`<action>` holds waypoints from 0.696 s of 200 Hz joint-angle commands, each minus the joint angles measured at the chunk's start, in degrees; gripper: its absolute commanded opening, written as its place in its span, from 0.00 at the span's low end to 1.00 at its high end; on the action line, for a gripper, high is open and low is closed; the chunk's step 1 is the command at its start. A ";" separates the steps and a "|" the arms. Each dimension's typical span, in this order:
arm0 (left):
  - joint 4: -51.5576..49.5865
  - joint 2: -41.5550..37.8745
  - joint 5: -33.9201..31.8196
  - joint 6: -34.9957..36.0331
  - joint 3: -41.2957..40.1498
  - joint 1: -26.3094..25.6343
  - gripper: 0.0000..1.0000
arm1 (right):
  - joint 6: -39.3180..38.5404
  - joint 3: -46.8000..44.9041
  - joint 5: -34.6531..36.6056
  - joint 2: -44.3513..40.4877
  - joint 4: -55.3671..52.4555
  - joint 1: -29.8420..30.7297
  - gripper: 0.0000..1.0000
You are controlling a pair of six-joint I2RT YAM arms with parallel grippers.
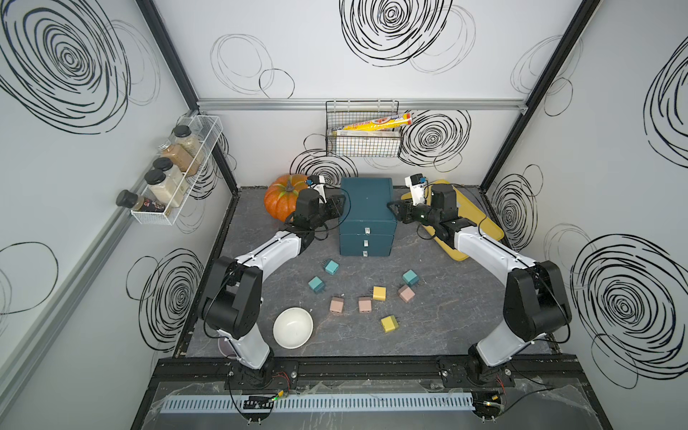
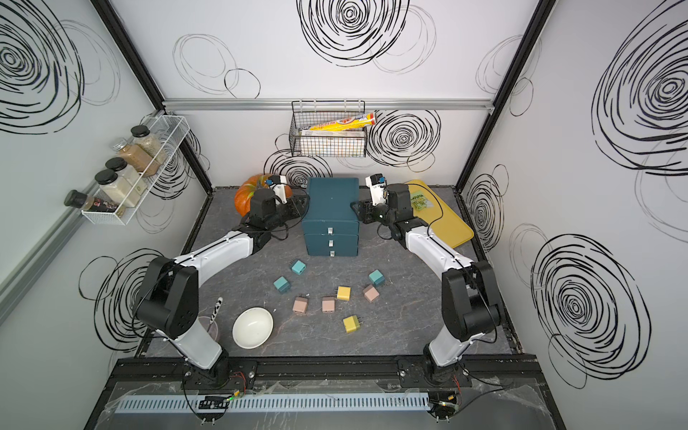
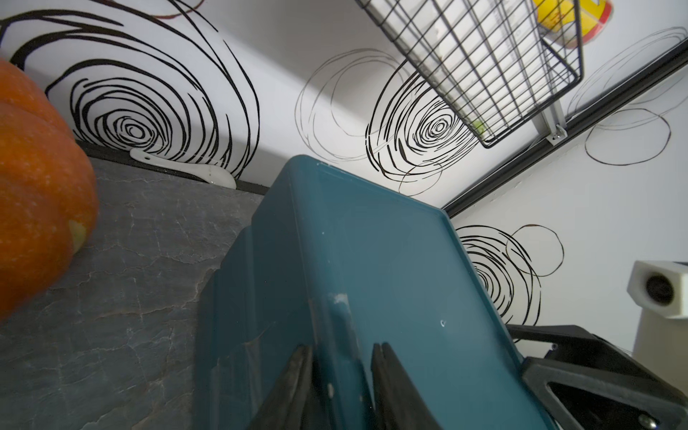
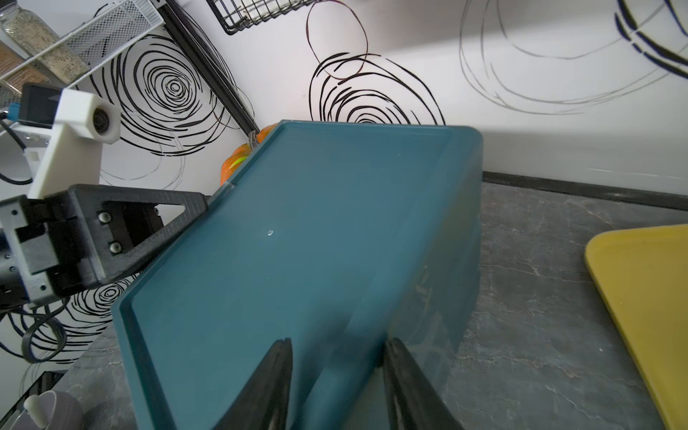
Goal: Place the plugs into the drawer by color
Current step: Adjust the storage box at the center of the board.
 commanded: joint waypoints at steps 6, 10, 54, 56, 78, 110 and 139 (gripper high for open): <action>-5.00 -1.81 1.55 -1.15 -2.09 -2.44 0.50 | -0.34 -1.28 -1.82 0.07 -4.87 2.20 0.41; -5.56 -2.13 1.13 -1.03 -1.68 -2.50 0.53 | -0.21 -1.17 -1.54 -0.01 -4.97 2.16 0.42; -9.72 -9.46 -3.60 -2.64 0.33 -1.20 0.73 | -1.83 -2.45 3.59 -4.97 -4.98 2.15 0.59; -9.87 -10.08 -3.58 -2.92 0.13 -1.08 0.74 | -1.82 -2.67 3.71 -5.15 -4.73 2.15 0.59; -9.13 -18.50 -4.20 -6.48 -6.62 -1.91 0.63 | -1.56 -3.01 3.61 -5.29 -4.64 2.20 0.59; 13.07 -29.16 4.08 -22.80 -28.54 -2.96 0.56 | -0.77 -2.34 3.13 -4.07 -5.56 2.15 0.54; 19.95 -31.69 -5.24 -25.89 -35.08 -11.54 0.56 | -2.10 -1.63 2.51 -4.54 -7.78 2.21 0.57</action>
